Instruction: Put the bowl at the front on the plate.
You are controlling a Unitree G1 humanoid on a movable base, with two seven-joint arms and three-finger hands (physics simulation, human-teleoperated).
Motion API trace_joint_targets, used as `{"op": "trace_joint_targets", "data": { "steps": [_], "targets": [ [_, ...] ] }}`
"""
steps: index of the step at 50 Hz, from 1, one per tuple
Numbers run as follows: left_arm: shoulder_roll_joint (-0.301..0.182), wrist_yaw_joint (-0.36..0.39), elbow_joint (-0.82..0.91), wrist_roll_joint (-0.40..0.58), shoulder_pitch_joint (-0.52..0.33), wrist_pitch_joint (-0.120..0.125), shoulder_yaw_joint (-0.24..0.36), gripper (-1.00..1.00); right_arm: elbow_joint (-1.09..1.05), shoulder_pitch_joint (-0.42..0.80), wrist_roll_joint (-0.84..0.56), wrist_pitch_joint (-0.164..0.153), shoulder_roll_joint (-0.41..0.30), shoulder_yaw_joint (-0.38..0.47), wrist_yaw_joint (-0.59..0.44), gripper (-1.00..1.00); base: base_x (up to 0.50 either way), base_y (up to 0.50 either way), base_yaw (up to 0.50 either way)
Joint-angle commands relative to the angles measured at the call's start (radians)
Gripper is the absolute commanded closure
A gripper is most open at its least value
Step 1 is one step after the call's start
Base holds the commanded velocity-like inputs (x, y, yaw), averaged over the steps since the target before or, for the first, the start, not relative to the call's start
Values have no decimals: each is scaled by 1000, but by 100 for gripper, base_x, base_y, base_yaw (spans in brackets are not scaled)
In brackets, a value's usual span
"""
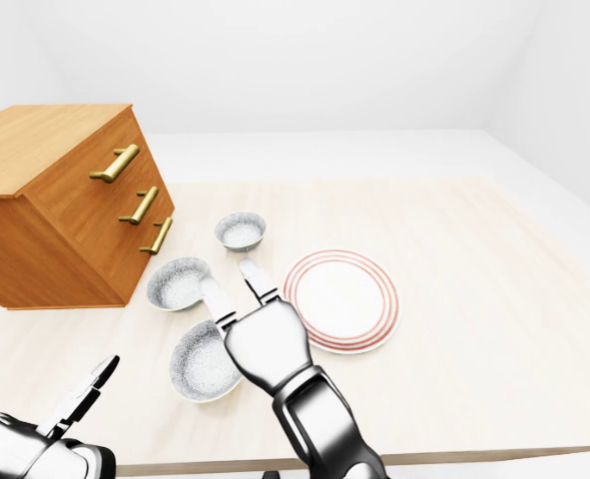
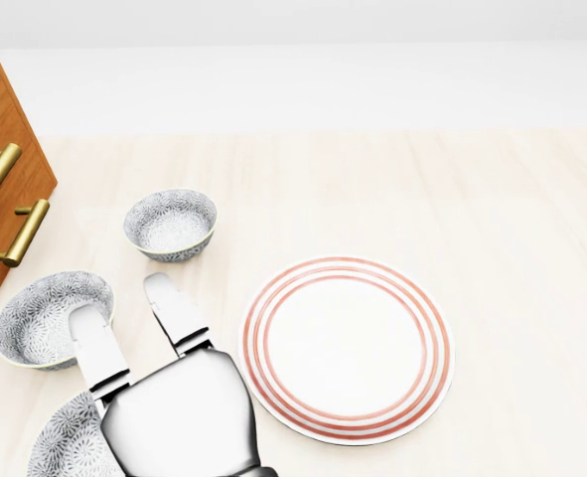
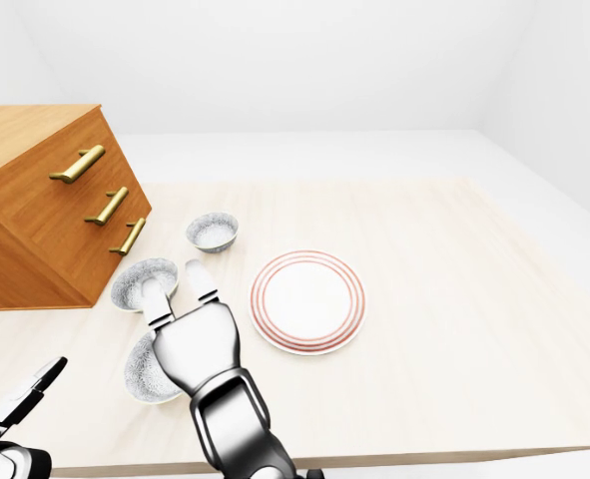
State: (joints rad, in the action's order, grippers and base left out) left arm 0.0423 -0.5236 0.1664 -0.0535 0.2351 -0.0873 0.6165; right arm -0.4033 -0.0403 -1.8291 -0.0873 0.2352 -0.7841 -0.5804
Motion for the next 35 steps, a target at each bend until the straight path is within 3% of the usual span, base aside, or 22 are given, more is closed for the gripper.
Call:
{"op": "trace_joint_targets", "data": {
  "steps": [1,35],
  "targets": [
    [3,0,14,-28,-2,0,4,-100,7,-8,13,0,-29,18,20,-100,0,0,0],
    [9,0,41,-32,6,0,10,-100,-7,-24,72,0,-42,15,63,-100,0,0,0]
  ]
}}
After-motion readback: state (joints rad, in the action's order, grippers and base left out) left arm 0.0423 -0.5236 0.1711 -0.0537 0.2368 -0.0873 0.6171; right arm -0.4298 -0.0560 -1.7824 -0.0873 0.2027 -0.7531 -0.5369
